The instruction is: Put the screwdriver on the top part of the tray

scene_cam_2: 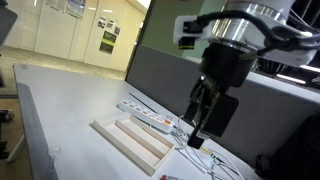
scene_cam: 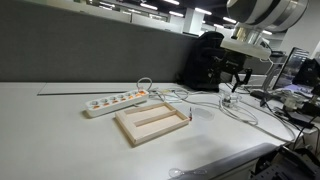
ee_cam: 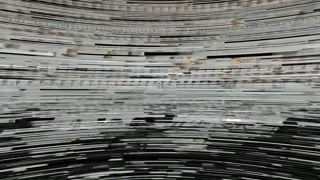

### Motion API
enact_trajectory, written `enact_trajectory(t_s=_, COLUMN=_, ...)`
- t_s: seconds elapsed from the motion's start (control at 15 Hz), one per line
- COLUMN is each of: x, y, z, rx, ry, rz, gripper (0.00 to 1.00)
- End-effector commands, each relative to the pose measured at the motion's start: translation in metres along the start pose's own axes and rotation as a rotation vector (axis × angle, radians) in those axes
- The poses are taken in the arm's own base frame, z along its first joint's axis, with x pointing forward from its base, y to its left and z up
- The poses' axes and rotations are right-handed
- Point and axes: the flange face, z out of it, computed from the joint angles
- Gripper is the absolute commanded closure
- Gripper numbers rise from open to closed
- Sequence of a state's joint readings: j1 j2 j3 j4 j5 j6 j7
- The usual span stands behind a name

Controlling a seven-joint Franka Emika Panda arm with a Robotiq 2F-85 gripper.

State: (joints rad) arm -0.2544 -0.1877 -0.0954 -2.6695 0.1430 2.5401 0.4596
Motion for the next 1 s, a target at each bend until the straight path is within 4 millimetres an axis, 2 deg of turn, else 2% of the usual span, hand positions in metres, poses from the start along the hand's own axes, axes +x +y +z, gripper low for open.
enact_trajectory(t_s=0.0, x=0.040, y=0.006, z=0.023, rx=0.014, ry=-0.096, rz=-0.018, gripper=0.00)
enact_trajectory(t_s=0.33, x=0.075, y=0.004, z=0.058, rx=-0.027, ry=-0.137, rz=-0.090, gripper=0.00)
enact_trajectory(t_s=0.93, x=0.097, y=-0.038, z=0.111, rx=-0.129, ry=-0.145, rz=-0.107, gripper=0.00)
